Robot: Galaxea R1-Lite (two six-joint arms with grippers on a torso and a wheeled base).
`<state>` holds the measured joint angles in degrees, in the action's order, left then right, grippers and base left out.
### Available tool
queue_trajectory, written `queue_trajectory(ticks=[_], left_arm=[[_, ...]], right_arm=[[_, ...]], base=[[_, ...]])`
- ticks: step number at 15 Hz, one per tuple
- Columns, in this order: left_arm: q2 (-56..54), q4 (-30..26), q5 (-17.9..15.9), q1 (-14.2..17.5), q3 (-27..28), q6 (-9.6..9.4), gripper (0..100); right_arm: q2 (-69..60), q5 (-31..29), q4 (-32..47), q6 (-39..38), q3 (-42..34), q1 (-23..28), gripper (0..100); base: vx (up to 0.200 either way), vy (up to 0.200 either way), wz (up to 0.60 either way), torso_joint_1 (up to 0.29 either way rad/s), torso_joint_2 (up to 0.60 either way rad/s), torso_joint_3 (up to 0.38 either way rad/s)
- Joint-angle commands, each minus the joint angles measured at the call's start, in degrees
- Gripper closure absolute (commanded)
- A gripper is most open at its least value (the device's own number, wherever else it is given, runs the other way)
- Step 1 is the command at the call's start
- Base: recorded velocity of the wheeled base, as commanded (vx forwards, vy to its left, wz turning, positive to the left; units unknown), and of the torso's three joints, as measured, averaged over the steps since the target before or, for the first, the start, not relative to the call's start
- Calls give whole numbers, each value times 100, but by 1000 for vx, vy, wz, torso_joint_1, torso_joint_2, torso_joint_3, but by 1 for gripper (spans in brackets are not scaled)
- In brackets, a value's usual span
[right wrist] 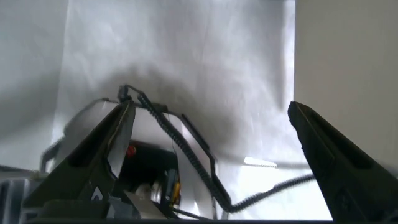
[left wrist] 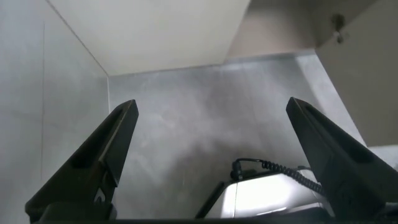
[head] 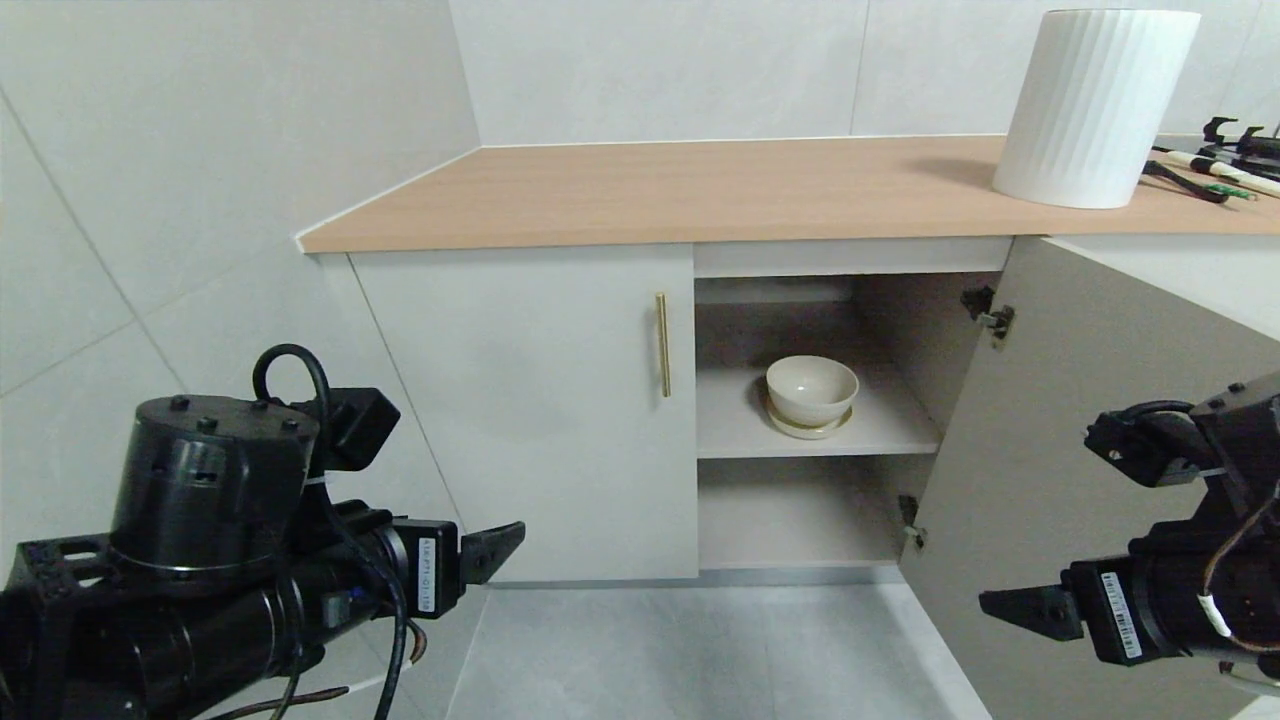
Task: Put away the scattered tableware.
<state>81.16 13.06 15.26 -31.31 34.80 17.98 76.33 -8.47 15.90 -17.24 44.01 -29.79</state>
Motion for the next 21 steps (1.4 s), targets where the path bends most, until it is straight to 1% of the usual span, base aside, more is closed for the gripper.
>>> queue_trajectory(ticks=[1, 6, 14, 19, 21], left_arm=[[-13, 4, 3, 2, 0, 4, 0], [-22, 4, 3, 2, 0, -5, 0], [-75, -5, 3, 2, -18, -23, 0], [-136, -5, 12, 2, -26, -32, 0], [-136, -5, 12, 2, -26, -32, 0]], right_arm=[[23, 3, 45, 19, 3, -9, 0], [5, -5, 124, 71, -6, -18, 0], [-162, -120, 142, 89, -6, 9, 0], [-294, -366, 291, 89, -15, 44, 0], [-364, -401, 537, 89, 3, 44, 0]], base=[[-200, 0, 0, 2, 2, 7], [-200, 0, 0, 6, -1, 0], [0, 0, 0, 0, 0, 0], [0, 0, 0, 0, 0, 0], [0, 0, 0, 0, 0, 0]])
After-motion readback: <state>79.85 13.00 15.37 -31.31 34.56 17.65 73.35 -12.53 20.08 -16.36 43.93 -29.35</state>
